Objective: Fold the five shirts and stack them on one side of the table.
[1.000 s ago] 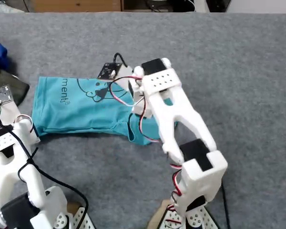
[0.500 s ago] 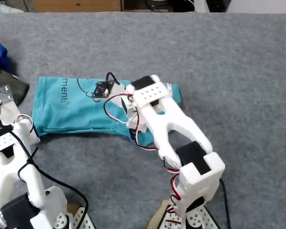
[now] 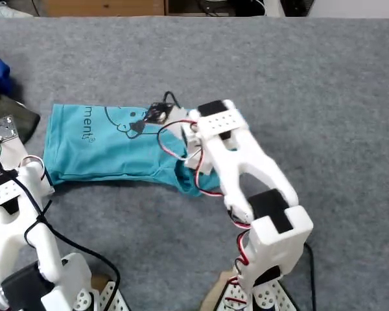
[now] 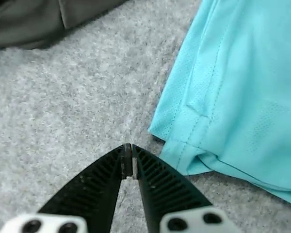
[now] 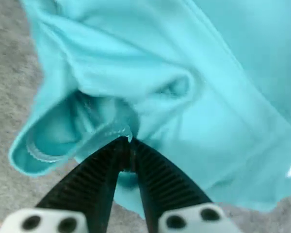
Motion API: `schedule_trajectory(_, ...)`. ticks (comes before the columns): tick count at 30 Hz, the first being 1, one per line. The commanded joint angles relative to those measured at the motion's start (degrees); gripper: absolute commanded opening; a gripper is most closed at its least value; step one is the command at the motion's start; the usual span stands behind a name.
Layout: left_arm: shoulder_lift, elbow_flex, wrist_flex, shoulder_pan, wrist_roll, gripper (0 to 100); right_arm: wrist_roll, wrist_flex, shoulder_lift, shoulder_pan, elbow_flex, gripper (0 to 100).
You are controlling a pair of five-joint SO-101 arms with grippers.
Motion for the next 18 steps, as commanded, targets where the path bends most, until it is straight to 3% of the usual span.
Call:
schedule_trajectory(1,-1.5,0.0,-0.6,-0.5,0.4,2,-0.6,2.0,-4.0,1.5,-3.7,0.5)
schedule_trajectory(11,-1.5,0.0,-0.6,-0.5,0.4,2,-0.6,3.5,-10.9,3.3,-8.4,0.5)
schedule_trajectory(18,-1.5,0.0,-0.5,-0.5,0.4,2,-0.6,2.9,-11.8,9.5,-8.7,0.4)
